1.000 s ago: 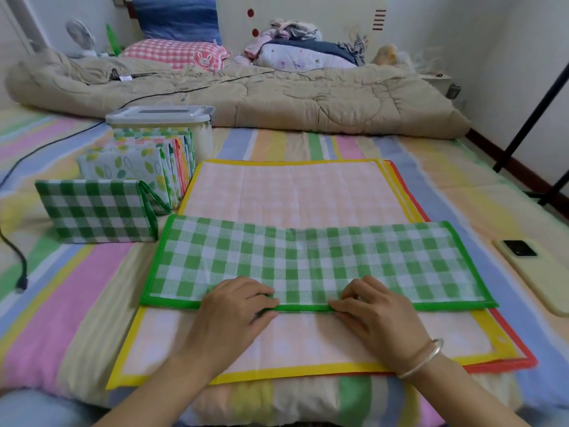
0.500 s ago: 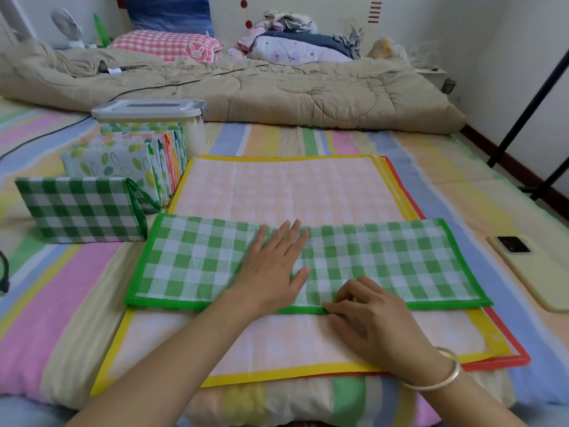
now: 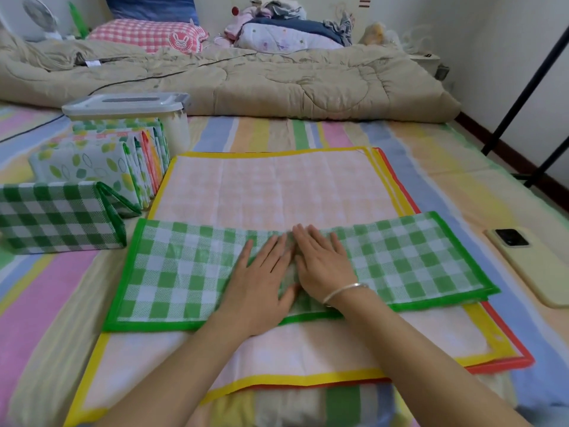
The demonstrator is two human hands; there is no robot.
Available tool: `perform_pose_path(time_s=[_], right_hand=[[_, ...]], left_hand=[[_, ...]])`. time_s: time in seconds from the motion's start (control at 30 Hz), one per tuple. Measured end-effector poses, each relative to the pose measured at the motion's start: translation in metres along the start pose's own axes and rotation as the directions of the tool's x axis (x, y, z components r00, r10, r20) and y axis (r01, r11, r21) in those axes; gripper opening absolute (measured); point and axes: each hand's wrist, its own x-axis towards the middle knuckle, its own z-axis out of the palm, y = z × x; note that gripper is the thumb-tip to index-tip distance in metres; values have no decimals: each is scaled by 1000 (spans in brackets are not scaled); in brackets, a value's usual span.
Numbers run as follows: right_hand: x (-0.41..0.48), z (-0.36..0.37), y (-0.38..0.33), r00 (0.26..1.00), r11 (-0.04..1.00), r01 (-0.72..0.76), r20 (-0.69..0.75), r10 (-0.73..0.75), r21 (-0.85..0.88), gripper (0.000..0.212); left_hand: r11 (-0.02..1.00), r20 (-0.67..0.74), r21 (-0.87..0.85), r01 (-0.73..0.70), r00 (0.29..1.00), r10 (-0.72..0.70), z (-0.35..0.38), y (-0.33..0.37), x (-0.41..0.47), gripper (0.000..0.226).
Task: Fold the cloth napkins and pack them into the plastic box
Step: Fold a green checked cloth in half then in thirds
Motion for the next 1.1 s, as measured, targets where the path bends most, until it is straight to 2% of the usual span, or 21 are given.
perform_pose_path(time_s=[0.13, 0.27, 0.43, 0.53, 0.57, 0.63, 0.7, 0.77, 0.83, 0.9, 0.93, 0.97, 1.0, 1.03, 1.1], right_hand=[[-15, -10, 54, 979, 979, -203, -23, 202, -26, 63], [-26, -27, 121, 897, 899, -438, -68, 436, -9, 70], [-22, -25, 129, 847, 849, -527, -72, 527, 18, 84], [-18, -36, 118, 827, 821, -562, -81, 556, -99, 84], [-15, -40, 108, 835, 820, -550, -102, 541, -156, 81], [-8, -40, 77, 910, 888, -414, -122, 396, -201, 74], [-3, -29, 43, 974, 964, -219, -98, 205, -150, 66], [0, -16, 25, 989, 983, -142, -49, 137, -113, 62], [1, -4, 24, 988, 980, -155, 6, 157, -125, 62], [1, 2, 27, 984, 974, -172, 22, 177, -150, 62], [1, 3, 27, 984, 972, -174, 19, 180, -157, 63], [1, 4, 25, 984, 971, -176, 13, 180, -160, 63], [0, 5, 24, 984, 971, -177, 7, 180, -162, 63], [0, 6, 23, 984, 970, -177, 4, 180, -165, 63], [-1, 5, 25, 984, 971, -173, 10, 177, -165, 62]], left_hand=[[1000, 15, -30, 4, 1000, -4, 4, -2, -1, 83], [999, 19, -48, -2, 1000, 3, 4, -2, -1, 87], [998, 29, -59, 5, 1000, -3, 3, -2, 0, 89], [999, 34, -50, 8, 999, -6, 3, -1, -1, 90], [999, 32, -47, 7, 999, -6, 3, -1, -1, 90], [999, 31, -49, 7, 999, -6, 2, -1, 0, 89], [999, 22, -53, 13, 1000, -11, 2, -1, 1, 85], [994, 11, -105, 8, 1000, -7, 2, -4, 1, 82], [960, 8, -277, 34, 999, -33, -2, -7, 4, 77], [830, 24, -544, 124, 991, -132, -15, -10, 12, 54], [765, 33, -620, 172, 981, -193, -24, -10, 17, 44], [777, 23, -598, 196, 973, -228, -31, -8, 20, 40], [857, -11, -482, 183, 977, -215, -35, -4, 21, 42], [934, -32, -329, 136, 987, -155, -35, 0, 21, 46], [991, 30, -117, 66, 998, -63, -28, -1, 13, 55]])
